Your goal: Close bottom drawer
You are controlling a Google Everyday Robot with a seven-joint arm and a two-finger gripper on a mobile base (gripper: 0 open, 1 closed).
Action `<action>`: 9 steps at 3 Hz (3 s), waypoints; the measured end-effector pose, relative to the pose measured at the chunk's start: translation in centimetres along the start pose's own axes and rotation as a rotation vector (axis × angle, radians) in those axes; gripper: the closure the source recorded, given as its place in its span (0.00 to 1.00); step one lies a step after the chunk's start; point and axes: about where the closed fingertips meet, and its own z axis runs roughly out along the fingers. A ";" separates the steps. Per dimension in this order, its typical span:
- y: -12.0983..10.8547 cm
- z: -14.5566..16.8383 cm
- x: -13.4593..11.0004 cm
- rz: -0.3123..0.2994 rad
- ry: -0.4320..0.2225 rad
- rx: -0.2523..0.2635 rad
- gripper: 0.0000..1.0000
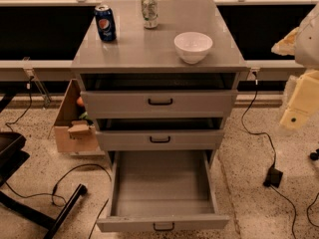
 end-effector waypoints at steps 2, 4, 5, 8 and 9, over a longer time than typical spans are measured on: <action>0.8 1.9 -0.4 -0.016 0.006 0.000 0.00; 5.8 14.3 -3.6 -0.023 -0.003 -0.007 0.00; 9.0 22.9 -3.5 -0.061 0.075 -0.053 0.00; 16.9 40.0 -0.2 -0.057 0.210 -0.271 0.00; 17.0 40.1 -0.2 -0.057 0.210 -0.273 0.00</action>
Offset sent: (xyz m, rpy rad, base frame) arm -0.0044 0.0332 -0.0804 -0.0400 0.0184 0.0537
